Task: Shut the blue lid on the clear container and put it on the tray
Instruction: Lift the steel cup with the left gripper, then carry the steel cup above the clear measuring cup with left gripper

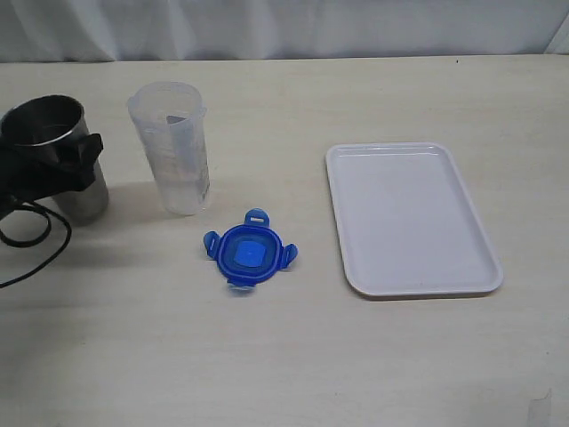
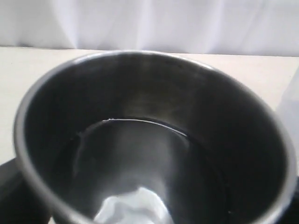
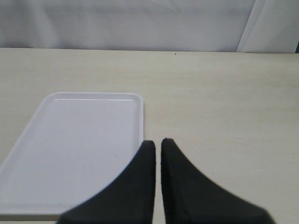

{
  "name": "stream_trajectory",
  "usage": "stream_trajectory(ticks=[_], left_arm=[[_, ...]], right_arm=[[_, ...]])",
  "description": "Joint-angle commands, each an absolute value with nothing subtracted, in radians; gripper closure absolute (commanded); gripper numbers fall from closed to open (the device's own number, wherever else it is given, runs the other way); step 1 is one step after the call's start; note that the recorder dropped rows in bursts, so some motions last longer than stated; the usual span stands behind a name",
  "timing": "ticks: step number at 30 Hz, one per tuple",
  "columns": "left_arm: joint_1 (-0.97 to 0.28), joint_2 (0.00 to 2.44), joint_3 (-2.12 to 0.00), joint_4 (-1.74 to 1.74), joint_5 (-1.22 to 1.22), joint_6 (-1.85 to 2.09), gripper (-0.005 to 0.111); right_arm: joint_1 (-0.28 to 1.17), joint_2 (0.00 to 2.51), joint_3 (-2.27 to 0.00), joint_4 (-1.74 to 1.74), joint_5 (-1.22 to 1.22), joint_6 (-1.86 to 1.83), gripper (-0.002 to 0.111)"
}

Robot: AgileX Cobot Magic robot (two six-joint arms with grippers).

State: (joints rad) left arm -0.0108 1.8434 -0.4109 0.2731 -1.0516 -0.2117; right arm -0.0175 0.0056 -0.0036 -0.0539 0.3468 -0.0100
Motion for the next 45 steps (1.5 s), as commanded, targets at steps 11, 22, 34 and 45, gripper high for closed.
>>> stream_trajectory(ticks=[11,22,34,45], left_arm=[[-0.013,1.823,-0.763,0.378,-0.821,-0.259,0.107],[-0.066,1.823,-1.014,0.592,-0.704,-0.455,0.107],[-0.093,1.823,-1.049,0.733,-0.743,-0.438,0.107],[-0.093,1.823,-1.049,0.782,-0.745,-0.348,0.107]], right_arm=[[-0.021,0.0,0.0,-0.056,0.345,-0.014,0.104],[-0.021,0.0,0.0,-0.056,0.345,-0.014,0.104],[-0.021,0.0,0.0,-0.056,0.345,-0.014,0.104],[-0.021,0.0,0.0,-0.056,0.345,-0.014,0.104]])
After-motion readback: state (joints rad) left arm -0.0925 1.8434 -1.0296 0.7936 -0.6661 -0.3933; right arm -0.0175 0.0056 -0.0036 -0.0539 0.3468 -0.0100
